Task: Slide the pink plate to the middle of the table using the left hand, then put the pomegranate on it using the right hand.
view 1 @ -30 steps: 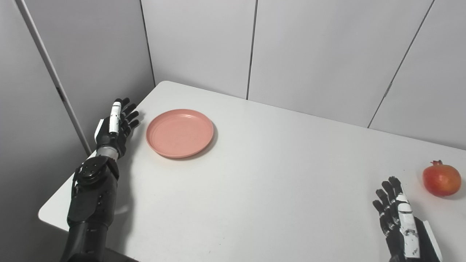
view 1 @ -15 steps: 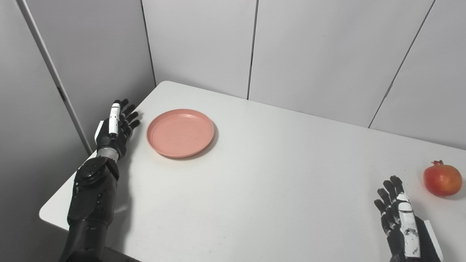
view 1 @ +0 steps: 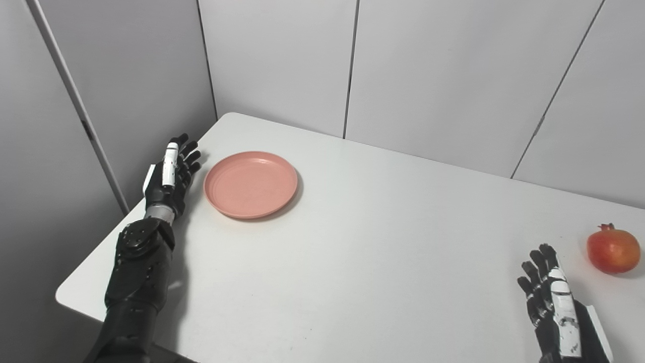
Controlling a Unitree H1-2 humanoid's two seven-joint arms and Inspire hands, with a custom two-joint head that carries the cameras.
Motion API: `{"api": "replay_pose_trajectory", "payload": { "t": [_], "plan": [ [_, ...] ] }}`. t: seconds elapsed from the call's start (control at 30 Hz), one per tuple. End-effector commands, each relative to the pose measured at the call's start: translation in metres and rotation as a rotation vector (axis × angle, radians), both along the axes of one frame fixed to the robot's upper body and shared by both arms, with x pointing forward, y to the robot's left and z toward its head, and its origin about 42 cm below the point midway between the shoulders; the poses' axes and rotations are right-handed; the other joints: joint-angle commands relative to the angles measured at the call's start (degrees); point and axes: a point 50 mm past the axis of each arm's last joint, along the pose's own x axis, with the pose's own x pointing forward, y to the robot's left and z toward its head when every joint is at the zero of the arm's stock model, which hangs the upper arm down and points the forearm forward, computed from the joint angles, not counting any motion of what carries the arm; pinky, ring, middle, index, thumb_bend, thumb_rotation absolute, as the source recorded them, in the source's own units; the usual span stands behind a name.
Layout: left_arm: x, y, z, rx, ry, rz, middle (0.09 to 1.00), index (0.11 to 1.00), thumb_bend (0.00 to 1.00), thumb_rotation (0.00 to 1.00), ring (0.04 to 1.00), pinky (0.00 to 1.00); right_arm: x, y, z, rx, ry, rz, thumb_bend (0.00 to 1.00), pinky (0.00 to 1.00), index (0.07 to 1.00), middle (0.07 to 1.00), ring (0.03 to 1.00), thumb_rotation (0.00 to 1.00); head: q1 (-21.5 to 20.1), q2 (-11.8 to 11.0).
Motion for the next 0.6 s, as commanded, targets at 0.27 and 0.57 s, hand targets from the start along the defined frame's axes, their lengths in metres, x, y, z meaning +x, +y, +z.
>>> {"api": "replay_pose_trajectory", "payload": {
  "t": [0.27, 0.57],
  "plan": [
    [0.007, -0.026, -0.003, -0.03, 0.031, -0.055, 0.886, 0.877, 0.34, 1.0, 0.884, 0.87, 0.002, 0.002, 0.015, 0.016, -0.063, 0.013, 0.05, 1.0, 1.0, 1.0, 1.0, 1.0, -0.23, 0.17],
    [0.007, -0.041, -0.003, -0.009, 0.06, -0.107, 0.873, 0.867, 0.35, 1.0, 0.866, 0.86, 0.001, 0.003, 0.015, 0.02, -0.06, 0.018, 0.04, 1.0, 1.0, 1.0, 1.0, 1.0, -0.47, 0.45]
  ]
}}
